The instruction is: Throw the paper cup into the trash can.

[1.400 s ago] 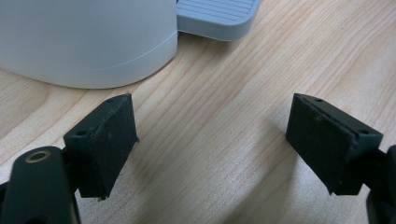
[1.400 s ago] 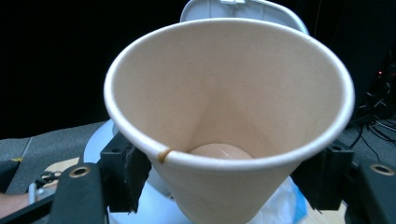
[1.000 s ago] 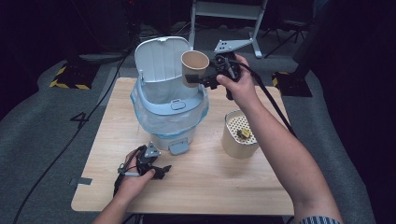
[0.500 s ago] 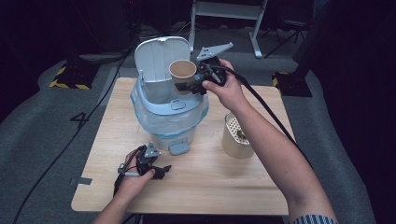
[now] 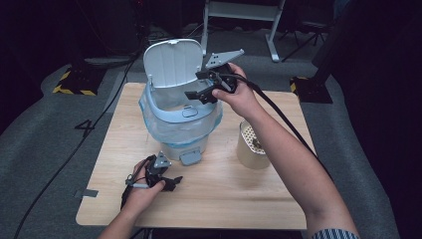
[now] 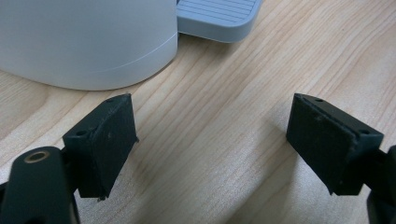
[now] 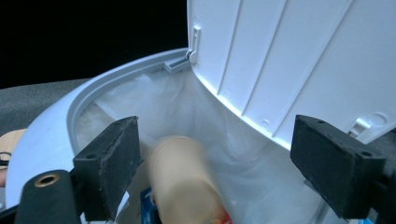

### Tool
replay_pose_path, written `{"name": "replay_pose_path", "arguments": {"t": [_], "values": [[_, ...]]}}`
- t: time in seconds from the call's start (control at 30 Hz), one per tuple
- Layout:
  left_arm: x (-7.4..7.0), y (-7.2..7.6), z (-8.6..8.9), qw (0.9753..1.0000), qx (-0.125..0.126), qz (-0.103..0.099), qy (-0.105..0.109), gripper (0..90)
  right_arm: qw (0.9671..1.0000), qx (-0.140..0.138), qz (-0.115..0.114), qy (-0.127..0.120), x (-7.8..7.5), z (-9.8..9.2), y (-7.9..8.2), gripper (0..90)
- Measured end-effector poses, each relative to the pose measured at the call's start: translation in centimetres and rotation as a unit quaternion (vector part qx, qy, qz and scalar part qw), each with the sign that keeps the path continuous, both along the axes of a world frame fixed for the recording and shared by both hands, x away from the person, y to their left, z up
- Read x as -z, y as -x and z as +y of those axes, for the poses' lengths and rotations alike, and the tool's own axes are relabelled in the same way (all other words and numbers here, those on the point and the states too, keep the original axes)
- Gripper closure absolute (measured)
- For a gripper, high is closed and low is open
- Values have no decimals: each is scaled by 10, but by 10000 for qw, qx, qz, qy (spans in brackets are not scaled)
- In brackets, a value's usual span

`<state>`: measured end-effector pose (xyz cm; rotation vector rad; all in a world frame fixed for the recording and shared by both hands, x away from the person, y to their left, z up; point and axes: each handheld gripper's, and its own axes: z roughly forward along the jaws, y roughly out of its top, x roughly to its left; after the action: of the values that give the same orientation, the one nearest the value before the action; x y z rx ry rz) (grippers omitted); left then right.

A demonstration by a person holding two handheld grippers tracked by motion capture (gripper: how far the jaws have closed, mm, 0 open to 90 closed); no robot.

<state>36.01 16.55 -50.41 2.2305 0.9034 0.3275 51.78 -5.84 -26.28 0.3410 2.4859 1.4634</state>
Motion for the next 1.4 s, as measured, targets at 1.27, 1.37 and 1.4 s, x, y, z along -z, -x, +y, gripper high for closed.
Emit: {"name": "replay_pose_path", "arguments": {"t": [1.27,1.37,1.4], "values": [[0,7,22,9997,-224,-1,10,162,9946,1020,165,-53,-27,-176,63,237],[0,7,22,9998,-223,6,16,162,9934,1136,176,-37,-23,-193,69,237],[0,7,22,9998,-222,5,14,162,9928,1182,184,-49,-22,-199,71,237]]}}
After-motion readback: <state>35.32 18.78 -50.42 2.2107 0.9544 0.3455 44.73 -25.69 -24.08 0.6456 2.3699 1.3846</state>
